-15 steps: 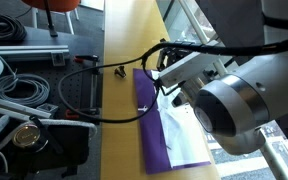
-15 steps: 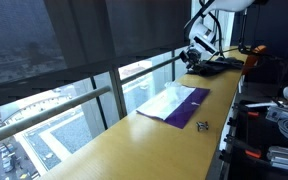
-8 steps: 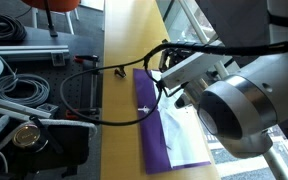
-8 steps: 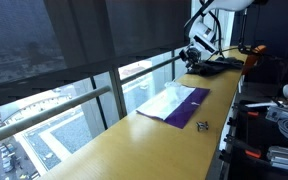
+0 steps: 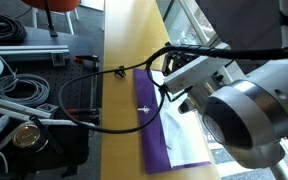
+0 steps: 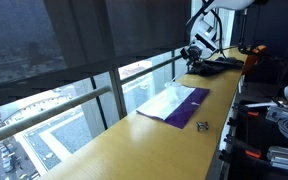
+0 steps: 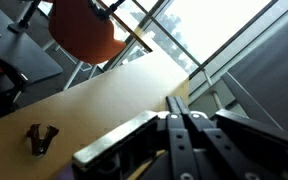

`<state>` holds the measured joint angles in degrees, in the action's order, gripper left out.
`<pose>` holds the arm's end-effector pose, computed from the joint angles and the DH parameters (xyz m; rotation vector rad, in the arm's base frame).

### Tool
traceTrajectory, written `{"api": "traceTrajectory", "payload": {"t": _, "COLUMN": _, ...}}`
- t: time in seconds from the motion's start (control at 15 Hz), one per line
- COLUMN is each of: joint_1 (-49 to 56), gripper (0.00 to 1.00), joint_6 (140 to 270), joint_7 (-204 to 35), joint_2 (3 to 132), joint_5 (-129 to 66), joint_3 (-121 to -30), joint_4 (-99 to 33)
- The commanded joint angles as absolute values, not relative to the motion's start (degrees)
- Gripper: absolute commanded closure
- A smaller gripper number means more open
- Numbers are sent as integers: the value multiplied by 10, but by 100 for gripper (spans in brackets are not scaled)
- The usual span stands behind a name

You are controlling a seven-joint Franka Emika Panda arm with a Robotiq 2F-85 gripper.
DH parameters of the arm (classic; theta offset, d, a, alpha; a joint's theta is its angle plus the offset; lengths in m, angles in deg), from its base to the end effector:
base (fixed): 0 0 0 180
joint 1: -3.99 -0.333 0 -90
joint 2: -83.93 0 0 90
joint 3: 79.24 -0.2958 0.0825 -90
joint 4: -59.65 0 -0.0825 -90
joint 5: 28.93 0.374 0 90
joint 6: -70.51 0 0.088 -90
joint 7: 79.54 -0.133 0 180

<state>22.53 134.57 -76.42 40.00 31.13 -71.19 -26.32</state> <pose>0.5722 -0.1192 0.2282 -1.7059 0.5173 0.8079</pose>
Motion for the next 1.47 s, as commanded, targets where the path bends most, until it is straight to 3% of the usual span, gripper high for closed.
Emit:
{"api": "traceTrajectory", "payload": {"t": 0.0, "joint_1": 214, "gripper": 100, "joint_6": 1344, "joint_7": -766, "joint_2": 398, "joint_5": 316, "joint_3": -714, "joint_4": -261}}
{"api": "traceTrajectory", "payload": {"t": 1.4, "joint_1": 209, "gripper": 100, "joint_6": 1344, "joint_7": -756, "joint_2": 405, "joint_5": 301, "joint_3": -706, "joint_4": -286}}
